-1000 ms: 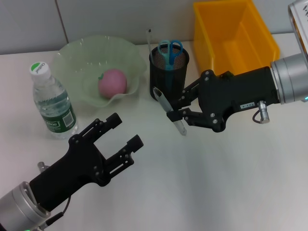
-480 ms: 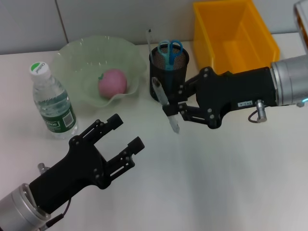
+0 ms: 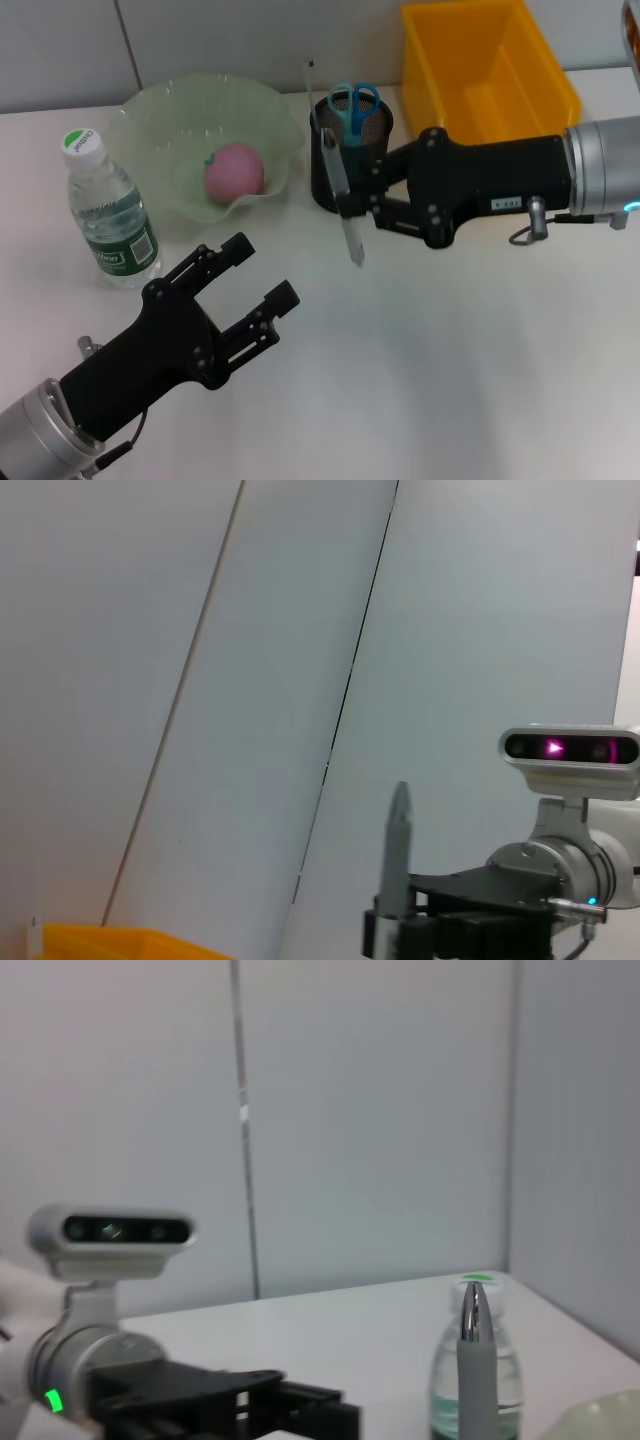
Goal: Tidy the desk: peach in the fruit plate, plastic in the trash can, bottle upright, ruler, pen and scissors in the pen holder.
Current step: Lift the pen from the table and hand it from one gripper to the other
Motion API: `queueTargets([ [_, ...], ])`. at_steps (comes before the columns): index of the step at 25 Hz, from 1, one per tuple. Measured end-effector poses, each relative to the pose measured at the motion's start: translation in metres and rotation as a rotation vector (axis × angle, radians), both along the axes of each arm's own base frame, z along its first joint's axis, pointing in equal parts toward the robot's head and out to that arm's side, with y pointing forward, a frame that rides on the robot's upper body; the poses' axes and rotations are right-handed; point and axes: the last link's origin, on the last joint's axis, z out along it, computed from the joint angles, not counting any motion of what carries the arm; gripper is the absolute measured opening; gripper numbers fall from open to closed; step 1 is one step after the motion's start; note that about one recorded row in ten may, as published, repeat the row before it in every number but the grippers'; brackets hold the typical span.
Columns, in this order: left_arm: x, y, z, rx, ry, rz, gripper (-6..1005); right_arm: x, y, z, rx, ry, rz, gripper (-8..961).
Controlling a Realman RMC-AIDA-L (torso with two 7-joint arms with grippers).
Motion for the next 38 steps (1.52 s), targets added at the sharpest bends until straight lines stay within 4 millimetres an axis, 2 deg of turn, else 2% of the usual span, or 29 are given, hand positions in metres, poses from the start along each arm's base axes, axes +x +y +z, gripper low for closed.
queueTargets([
  [15, 0.0016, 0.0037, 0.0017, 0.014, -0.006, 0.000, 750, 0.0024, 0.0048, -0.0010, 0.029, -0.004, -0.018, 119],
  [27, 0.0015, 0.0023, 0.0009, 0.023, -0.001, -0.003, 751, -0.0015, 0.0022, 0.0004, -0.069, 0.083, -0.160, 119],
  [38, 0.0022, 0.0034, 0.0012, 0.029, 0.006, -0.013, 750, 0.0026, 0.0035, -0.0058, -0.085, 0.069, -0.183, 119],
])
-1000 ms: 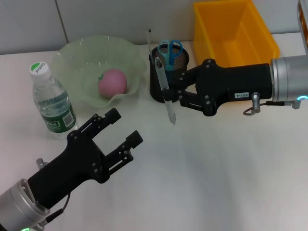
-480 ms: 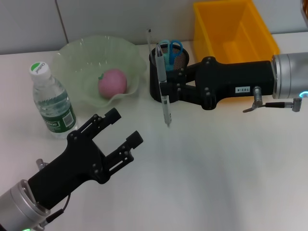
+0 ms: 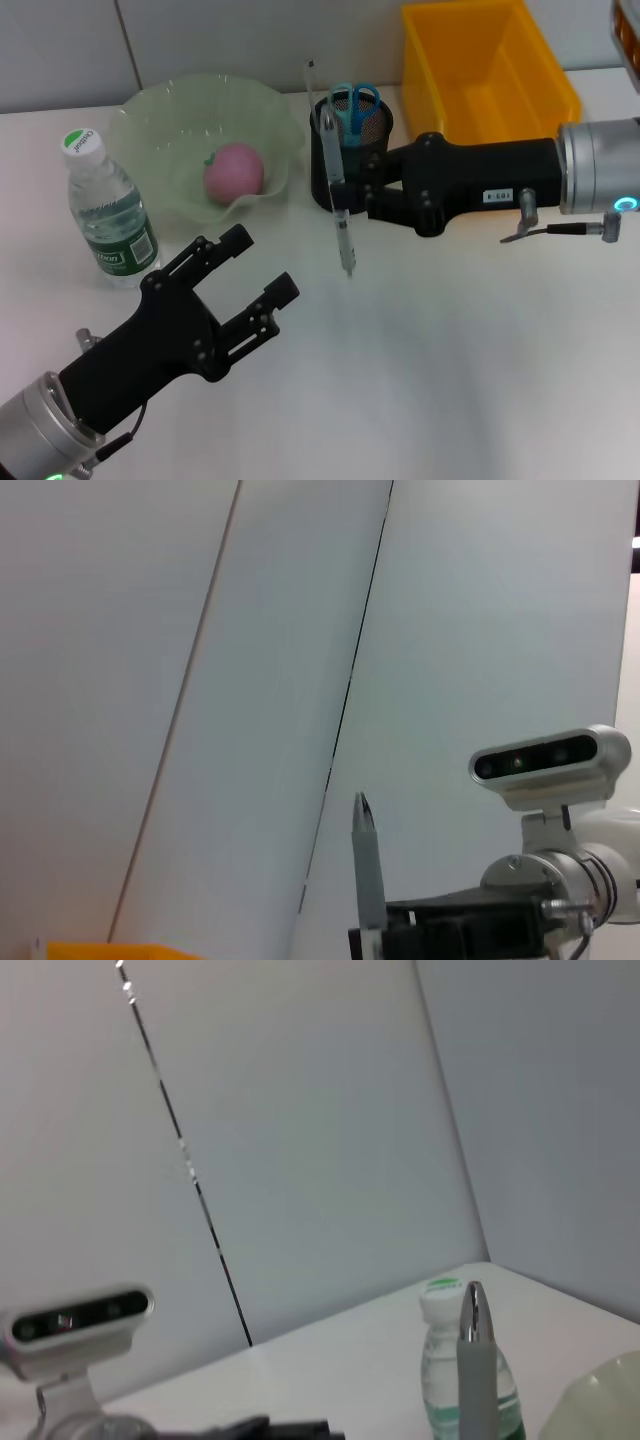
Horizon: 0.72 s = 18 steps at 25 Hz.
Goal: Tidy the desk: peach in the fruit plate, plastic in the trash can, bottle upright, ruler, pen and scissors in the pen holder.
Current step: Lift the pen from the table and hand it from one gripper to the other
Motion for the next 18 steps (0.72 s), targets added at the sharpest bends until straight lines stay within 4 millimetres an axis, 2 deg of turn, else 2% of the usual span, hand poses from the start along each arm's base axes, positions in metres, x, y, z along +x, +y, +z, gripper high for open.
queueTargets([
  [10, 0.003, -0.001, 0.002, -0.012, -0.028, -0.014, 747, 0.010, -0.013, 0.007, 0.231, -0.103, 0.371, 119],
  [12, 0.004, -0.002, 0.003, -0.022, -0.038, -0.011, 745, 0.012, -0.017, 0.010, 0.344, -0.110, 0.502, 119],
  [13, 0.004, -0.002, 0.003, -0.029, -0.043, -0.008, 745, 0.012, -0.017, 0.010, 0.344, -0.110, 0.502, 119],
  [16, 0.004, -0.002, 0.003, -0.036, -0.048, -0.006, 745, 0.019, -0.025, 0.011, 0.528, -0.102, 0.658, 119],
  [18, 0.005, -0.002, 0.004, -0.055, -0.067, -0.002, 745, 0.020, -0.027, 0.011, 0.584, -0.091, 0.691, 119],
])
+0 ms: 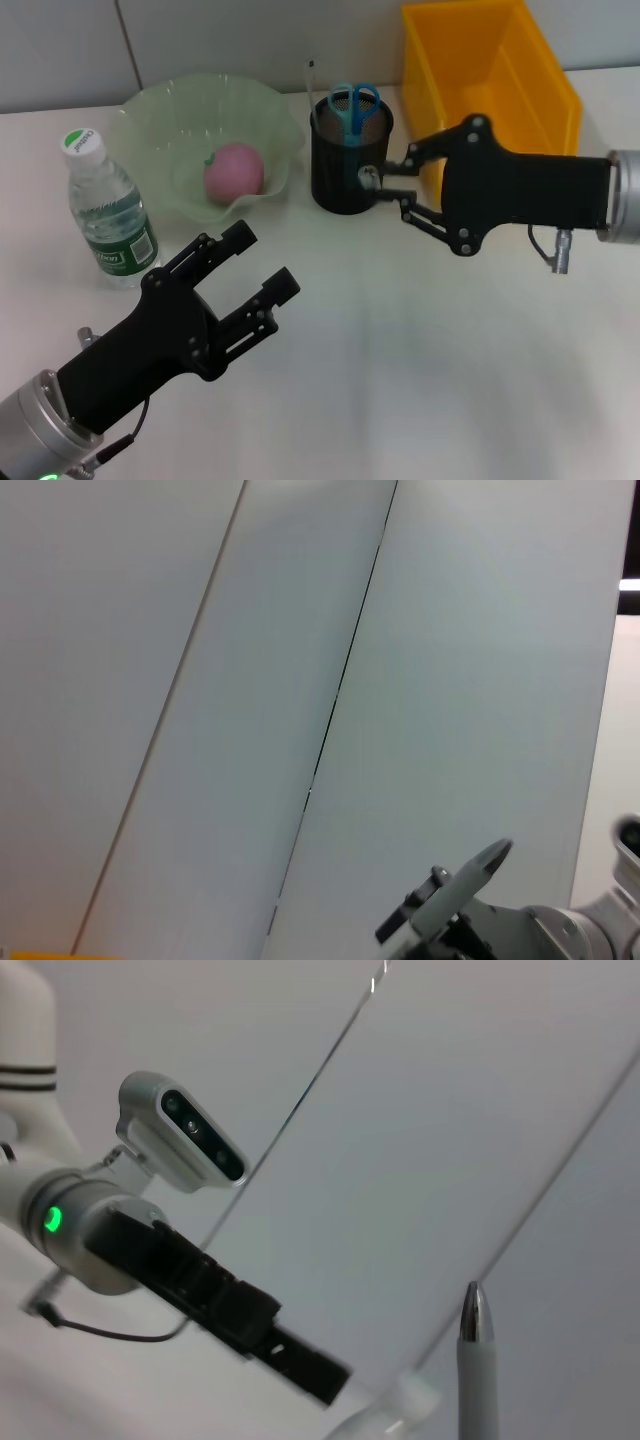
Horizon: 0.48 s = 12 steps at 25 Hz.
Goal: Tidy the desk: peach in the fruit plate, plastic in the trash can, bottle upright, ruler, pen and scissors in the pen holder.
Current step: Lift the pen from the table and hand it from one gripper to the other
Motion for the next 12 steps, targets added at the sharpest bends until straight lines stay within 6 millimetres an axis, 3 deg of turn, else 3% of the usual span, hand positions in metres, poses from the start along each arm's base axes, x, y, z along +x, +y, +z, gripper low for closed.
queueTargets([
  [6, 0.001, 0.000, 0.001, -0.020, -0.024, 0.005, 746, 0.017, -0.011, -0.012, 0.271, -0.013, 0.217, 120],
  [12, 0.001, -0.001, 0.001, -0.041, -0.033, 0.010, 746, 0.026, -0.014, -0.024, 0.394, -0.058, 0.325, 120],
])
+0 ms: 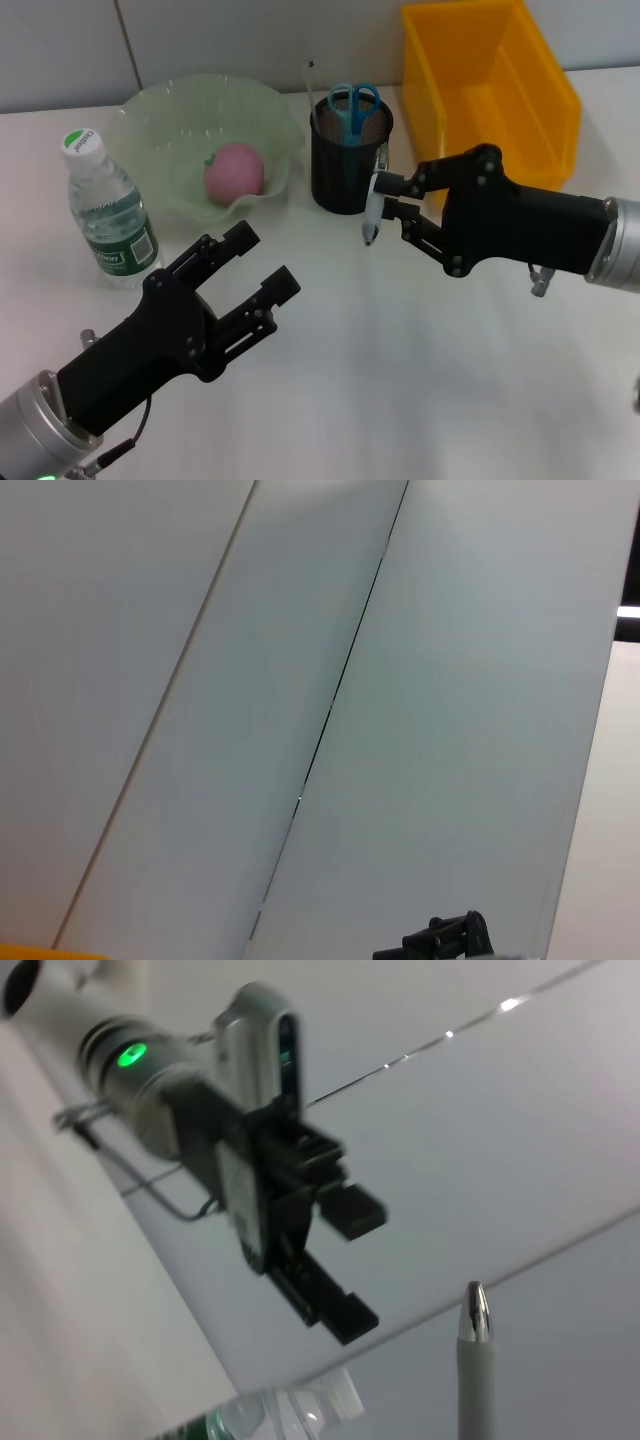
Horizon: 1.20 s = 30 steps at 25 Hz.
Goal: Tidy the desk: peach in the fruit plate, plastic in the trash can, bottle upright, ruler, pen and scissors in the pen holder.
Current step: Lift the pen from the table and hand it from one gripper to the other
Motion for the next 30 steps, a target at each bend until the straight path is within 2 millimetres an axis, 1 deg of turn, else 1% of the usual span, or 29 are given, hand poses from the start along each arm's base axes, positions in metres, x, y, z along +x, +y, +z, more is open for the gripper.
queueTargets([
  [1, 0.000, 0.000, 0.000, -0.004, -0.002, 0.001, 746, 0.001, 0.000, -0.002, 0.049, -0.007, 0.034, 120],
  [2, 0.000, 0.000, 0.000, -0.008, -0.003, 0.003, 746, 0.001, 0.000, -0.002, 0.049, -0.007, 0.034, 120],
  [6, 0.000, -0.001, 0.000, -0.011, -0.007, 0.004, 746, 0.002, 0.002, 0.000, 0.159, -0.014, 0.091, 120],
  [11, 0.002, -0.001, 0.000, -0.026, -0.026, 0.002, 746, 0.003, 0.001, 0.000, 0.229, -0.033, 0.137, 120],
  [16, 0.004, -0.001, -0.001, -0.031, -0.032, -0.002, 746, 0.006, -0.004, -0.006, 0.341, -0.090, 0.233, 120],
  [23, 0.008, 0.000, -0.001, -0.031, -0.039, -0.013, 747, 0.011, -0.007, -0.013, 0.461, -0.142, 0.312, 119],
  [26, 0.009, 0.001, -0.001, -0.032, -0.039, -0.016, 747, 0.010, -0.007, -0.014, 0.575, -0.151, 0.352, 119],
  [30, 0.010, 0.002, -0.002, -0.033, -0.040, -0.020, 747, 0.009, -0.010, -0.014, 0.607, -0.144, 0.384, 119],
])
